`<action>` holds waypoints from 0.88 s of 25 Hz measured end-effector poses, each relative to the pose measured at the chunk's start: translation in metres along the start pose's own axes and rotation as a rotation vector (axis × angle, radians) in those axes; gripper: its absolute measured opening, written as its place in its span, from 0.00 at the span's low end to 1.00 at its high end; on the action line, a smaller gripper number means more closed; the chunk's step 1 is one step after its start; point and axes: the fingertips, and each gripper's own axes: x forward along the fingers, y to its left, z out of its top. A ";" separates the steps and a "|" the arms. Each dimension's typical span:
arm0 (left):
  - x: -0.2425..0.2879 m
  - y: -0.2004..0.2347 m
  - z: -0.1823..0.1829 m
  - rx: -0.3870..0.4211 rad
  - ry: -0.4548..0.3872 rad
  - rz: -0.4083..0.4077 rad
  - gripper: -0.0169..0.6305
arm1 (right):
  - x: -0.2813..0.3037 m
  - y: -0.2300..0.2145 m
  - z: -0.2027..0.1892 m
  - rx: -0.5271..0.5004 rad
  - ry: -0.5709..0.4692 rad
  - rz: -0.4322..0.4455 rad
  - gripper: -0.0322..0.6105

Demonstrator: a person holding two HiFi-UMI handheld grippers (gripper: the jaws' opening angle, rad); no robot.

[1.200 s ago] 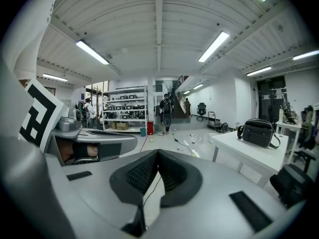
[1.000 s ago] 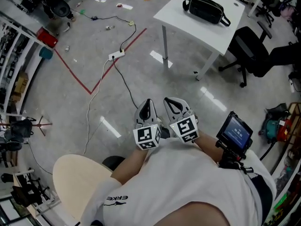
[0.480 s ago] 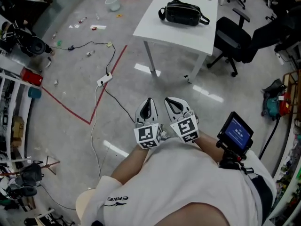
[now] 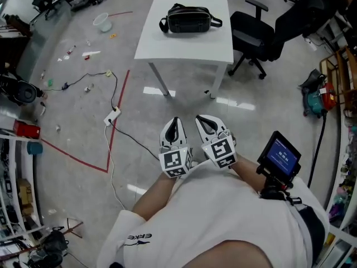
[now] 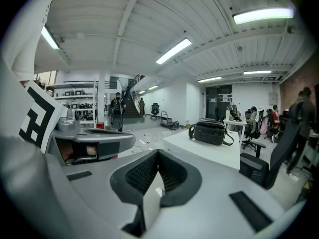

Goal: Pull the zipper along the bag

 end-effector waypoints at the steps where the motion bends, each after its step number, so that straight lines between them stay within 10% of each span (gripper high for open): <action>1: 0.006 -0.003 0.003 0.003 -0.001 -0.009 0.03 | 0.002 -0.007 0.003 0.002 -0.003 -0.007 0.06; 22: 0.237 -0.014 0.058 0.046 -0.023 -0.021 0.03 | 0.124 -0.212 0.049 0.038 -0.065 -0.054 0.06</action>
